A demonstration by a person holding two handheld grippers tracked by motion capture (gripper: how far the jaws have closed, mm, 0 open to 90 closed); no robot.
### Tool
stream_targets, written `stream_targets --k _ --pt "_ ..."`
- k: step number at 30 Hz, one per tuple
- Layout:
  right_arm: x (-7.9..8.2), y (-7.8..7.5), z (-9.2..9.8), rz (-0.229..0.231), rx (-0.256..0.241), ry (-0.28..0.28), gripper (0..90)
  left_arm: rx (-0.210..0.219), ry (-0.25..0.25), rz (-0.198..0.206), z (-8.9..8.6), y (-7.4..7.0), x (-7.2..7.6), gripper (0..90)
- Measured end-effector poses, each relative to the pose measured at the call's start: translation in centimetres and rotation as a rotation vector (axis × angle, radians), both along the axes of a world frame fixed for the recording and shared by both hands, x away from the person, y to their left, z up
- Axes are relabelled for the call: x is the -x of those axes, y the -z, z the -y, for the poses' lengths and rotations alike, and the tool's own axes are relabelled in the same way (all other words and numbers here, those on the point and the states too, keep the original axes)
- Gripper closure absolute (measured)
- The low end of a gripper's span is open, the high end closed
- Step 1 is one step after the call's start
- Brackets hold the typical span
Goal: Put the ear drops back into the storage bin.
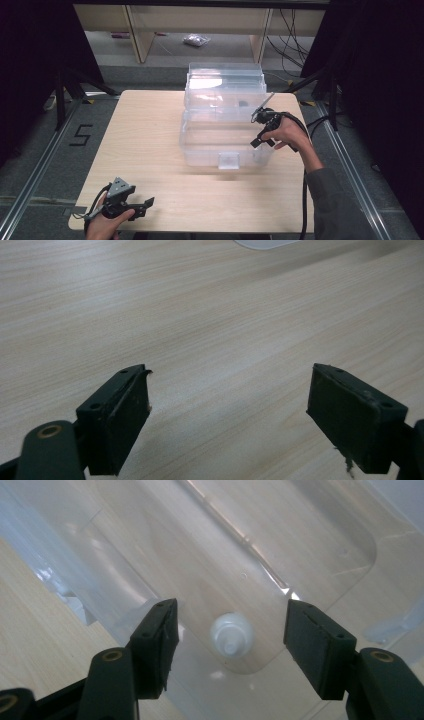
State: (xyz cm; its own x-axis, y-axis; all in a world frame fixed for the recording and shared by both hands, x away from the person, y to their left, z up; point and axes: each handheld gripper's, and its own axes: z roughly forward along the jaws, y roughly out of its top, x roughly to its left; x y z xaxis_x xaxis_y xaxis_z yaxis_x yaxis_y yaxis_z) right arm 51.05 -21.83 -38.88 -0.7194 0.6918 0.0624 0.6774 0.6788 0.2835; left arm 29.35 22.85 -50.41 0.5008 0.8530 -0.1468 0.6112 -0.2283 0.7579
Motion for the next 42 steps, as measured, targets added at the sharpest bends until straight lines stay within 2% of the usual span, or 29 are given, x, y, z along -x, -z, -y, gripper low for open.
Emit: stream_targets --k 5,14,26,27,32,34,38,42 --pt "0.4 -0.4 0.1 0.009 -0.003 0.001 38.2 -0.012 0.014 -0.002 -0.1 0.0 0.0 16.2" --pt "1.2 -1.1 0.1 0.032 0.002 -0.008 37.5 -0.001 0.004 0.008 0.0 0.1 0.0 16.3" --pt "2.6 -2.5 0.1 0.065 -0.025 -0.013 36.5 -0.006 0.007 0.007 -0.1 0.0 0.0 16.2" --pt "2.9 -2.6 0.1 0.079 -0.034 -0.018 35.4 -0.010 0.011 -0.001 -0.1 0.0 0.0 16.3" --pt "3.5 -2.8 0.1 0.087 -0.046 -0.025 33.7 -0.001 0.005 -0.004 -0.1 0.0 0.0 16.2" --pt "3.8 -2.9 0.1 0.100 -0.065 -0.029 32.4 0.010 -0.003 -0.002 0.0 0.0 0.0 16.3" --pt "4.2 -2.9 0.2 0.102 -0.068 -0.023 30.1 0.010 -0.004 -0.001 0.0 0.0 0.0 16.2" --pt "4.5 -2.8 0.3 0.126 -0.065 -0.016 27.9 0.001 -0.004 0.000 0.0 0.0 0.0 16.2"
